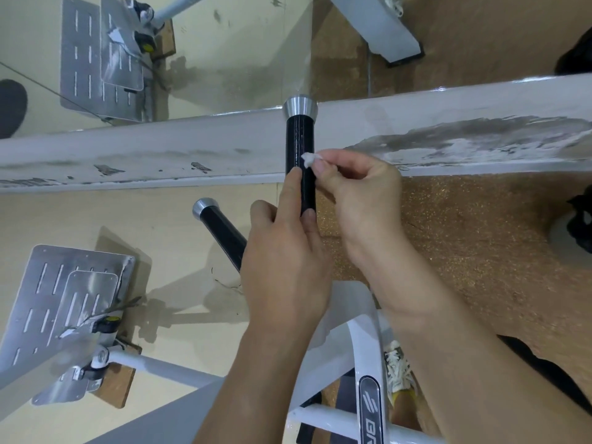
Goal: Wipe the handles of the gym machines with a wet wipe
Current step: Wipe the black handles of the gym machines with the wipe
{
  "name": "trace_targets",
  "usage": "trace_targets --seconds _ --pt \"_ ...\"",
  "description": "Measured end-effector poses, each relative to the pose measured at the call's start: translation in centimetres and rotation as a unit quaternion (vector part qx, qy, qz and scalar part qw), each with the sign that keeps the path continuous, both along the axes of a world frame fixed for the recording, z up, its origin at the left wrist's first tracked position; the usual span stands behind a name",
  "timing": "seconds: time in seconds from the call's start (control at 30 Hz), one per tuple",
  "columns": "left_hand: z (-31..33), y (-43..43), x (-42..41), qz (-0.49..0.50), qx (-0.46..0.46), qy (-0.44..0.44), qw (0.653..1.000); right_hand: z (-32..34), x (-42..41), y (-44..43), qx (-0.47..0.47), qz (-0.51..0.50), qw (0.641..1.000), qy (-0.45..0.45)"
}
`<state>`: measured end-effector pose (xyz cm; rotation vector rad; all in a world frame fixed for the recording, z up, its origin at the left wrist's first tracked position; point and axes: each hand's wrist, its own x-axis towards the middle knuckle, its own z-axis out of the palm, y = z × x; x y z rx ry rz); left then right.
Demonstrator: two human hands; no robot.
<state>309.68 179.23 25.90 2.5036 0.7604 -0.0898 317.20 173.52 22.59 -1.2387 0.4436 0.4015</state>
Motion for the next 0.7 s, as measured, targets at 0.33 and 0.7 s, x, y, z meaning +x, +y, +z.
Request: trace_targets --seconds 0.33,0.7 --pt "0.1 0.4 0.1 0.008 -0.027 -0.007 1.000 0.6 3.0 0.1 -0.011 0.031 0.999 0.028" --pt "0.2 0.0 0.5 0.027 -0.060 -0.033 0.997 -0.1 5.4 1.8 0.060 -0.022 0.996 0.068"
